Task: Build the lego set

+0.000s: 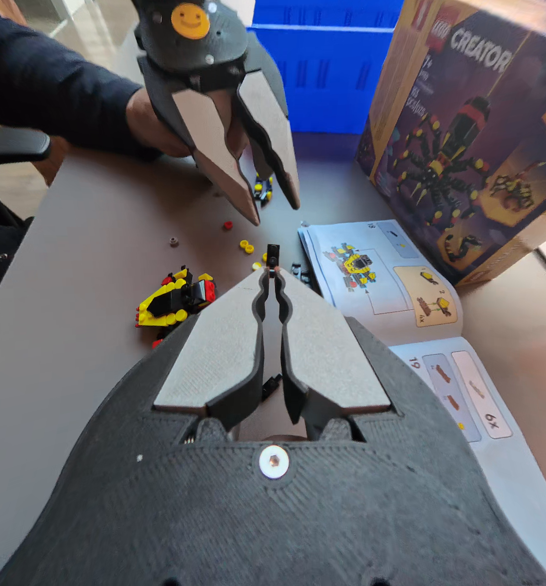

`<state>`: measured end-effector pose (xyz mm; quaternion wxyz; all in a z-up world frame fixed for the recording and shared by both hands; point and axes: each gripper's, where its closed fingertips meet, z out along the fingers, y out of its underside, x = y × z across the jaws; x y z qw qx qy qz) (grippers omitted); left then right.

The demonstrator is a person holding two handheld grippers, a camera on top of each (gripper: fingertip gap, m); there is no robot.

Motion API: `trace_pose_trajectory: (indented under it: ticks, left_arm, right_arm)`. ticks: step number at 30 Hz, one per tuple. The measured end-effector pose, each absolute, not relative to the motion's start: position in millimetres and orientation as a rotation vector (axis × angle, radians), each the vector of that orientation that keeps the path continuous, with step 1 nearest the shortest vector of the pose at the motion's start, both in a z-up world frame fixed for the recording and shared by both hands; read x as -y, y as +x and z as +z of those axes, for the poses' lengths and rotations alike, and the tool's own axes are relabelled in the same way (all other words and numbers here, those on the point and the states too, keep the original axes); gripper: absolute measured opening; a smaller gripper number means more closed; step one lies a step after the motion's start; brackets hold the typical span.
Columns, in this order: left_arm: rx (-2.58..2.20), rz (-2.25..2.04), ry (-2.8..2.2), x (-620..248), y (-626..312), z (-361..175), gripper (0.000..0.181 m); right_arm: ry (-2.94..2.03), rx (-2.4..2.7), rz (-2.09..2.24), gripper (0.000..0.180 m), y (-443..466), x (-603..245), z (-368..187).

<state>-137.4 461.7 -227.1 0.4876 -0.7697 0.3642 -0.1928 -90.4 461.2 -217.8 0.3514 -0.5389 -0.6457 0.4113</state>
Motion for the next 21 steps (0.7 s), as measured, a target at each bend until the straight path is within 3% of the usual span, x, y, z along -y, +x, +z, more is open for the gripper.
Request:
trace_pose_trajectory:
  ticks: [1,7,21]
  left_arm:
    - [-0.869,-0.429,-1.885,-465,-143,-229,0.023]
    - [-0.843,-0.477,-1.902,-465,-146,-228,0.021]
    - [-0.837,-0.445,-1.948,-467,-149,-236,0.018]
  right_arm:
    - [-1.391,1.640,1.063,0.000,-90,-465,-213]
    - [-1.388,1.498,1.013,0.000,-84,-486,-196]
    - [-1.488,1.832,0.922,0.000,-67,-461,-245]
